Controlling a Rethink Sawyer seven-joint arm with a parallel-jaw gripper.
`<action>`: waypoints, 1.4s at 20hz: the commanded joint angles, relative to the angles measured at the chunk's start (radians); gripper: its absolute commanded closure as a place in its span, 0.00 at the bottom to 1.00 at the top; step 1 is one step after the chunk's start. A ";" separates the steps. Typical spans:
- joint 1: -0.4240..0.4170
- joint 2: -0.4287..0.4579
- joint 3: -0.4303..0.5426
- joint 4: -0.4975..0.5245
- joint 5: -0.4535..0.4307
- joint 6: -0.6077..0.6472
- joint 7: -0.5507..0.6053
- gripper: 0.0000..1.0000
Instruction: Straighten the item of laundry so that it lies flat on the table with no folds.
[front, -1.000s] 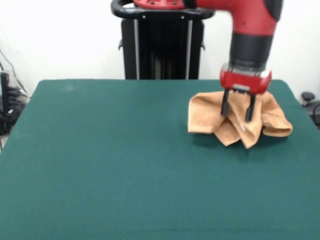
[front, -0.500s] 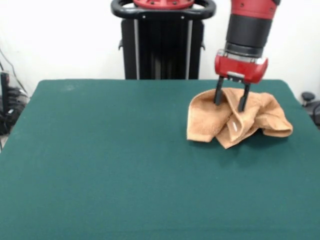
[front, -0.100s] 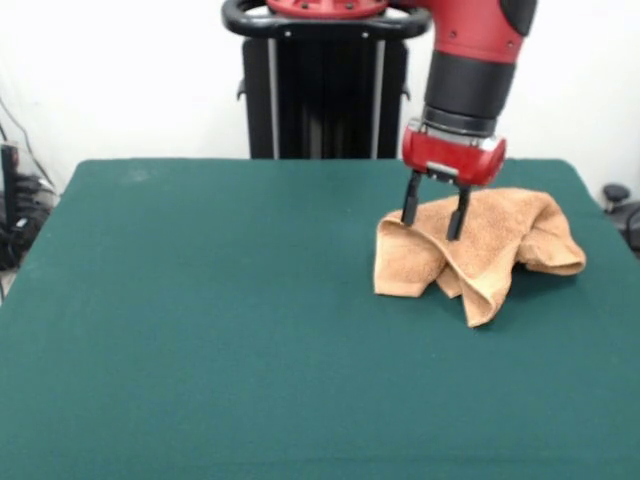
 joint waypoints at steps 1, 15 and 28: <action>0.017 0.059 0.040 -0.010 0.069 -0.038 0.210 0.00; -0.485 0.124 0.570 -0.001 -0.182 0.046 0.016 0.00; -0.403 0.127 0.460 -0.082 -0.172 0.264 0.002 0.00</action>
